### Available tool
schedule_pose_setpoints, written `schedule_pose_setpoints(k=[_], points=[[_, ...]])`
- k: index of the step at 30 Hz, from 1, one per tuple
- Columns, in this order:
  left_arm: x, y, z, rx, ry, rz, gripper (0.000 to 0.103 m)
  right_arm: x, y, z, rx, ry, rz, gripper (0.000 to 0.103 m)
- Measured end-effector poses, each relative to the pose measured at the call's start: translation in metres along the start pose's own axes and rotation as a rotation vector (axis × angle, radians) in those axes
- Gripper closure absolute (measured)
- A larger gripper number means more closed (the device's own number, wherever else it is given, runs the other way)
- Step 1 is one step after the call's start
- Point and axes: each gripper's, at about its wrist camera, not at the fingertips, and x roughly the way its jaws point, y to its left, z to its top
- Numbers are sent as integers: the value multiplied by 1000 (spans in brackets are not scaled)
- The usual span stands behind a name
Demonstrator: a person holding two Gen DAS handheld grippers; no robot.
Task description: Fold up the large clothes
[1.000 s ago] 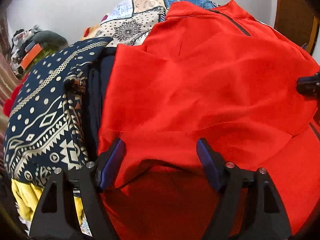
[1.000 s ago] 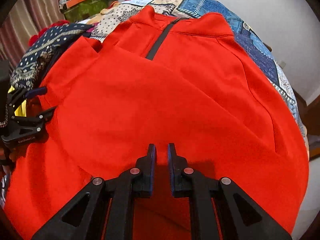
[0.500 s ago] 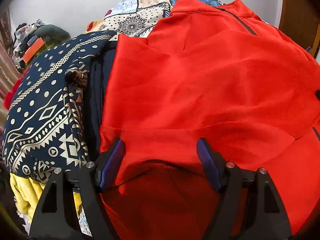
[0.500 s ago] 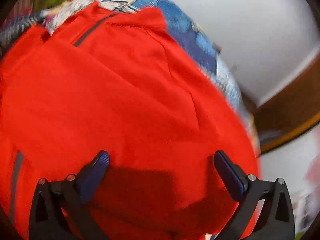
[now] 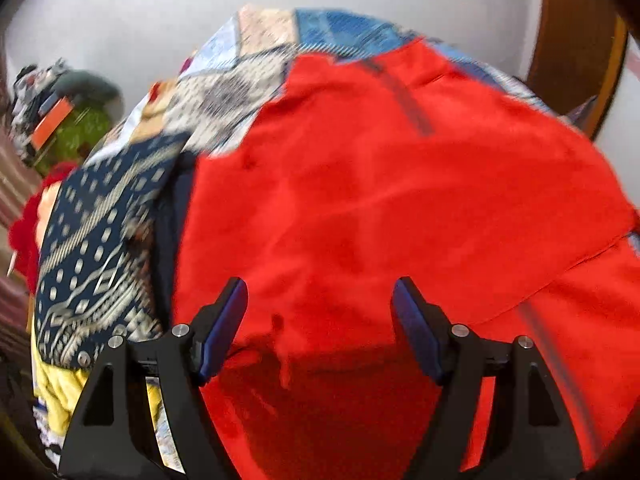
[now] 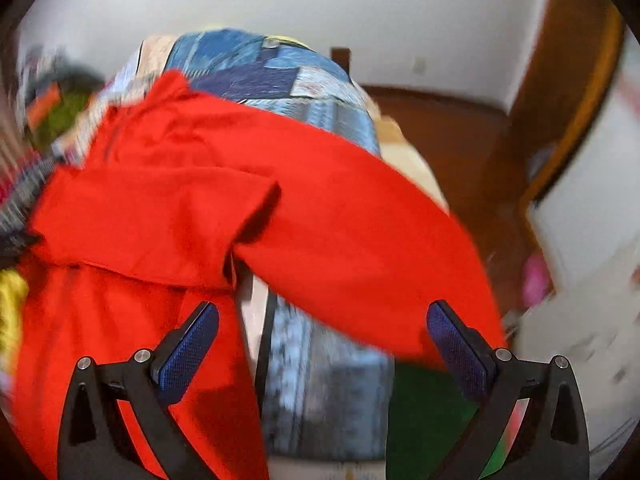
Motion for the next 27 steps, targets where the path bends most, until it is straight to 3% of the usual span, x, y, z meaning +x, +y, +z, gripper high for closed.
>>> schedule_pose_setpoints(k=[2,5,10,16,22,24,27], points=[[-5,-21,12,26,-18,-32,21,-10,-27,-14,147,15,104,0],[-6,-57,27,74,-37,-88,16,-15,-55,-35,306,33,178,0],[12,-121,43,157,-22,-152,15,2,-90,-47,447,47,211,0],[44,-170,55,206,34,-202,15,37,-118,-37,600,35,325,0],[68,-194,60,210,59,-214,12,62,-129,-10,626,-8,287,0],[70,-195,63,181,51,-220,11,70,-130,0,622,-26,252,4],[69,-193,63,172,45,-212,11,87,-131,18,630,-17,154,27]])
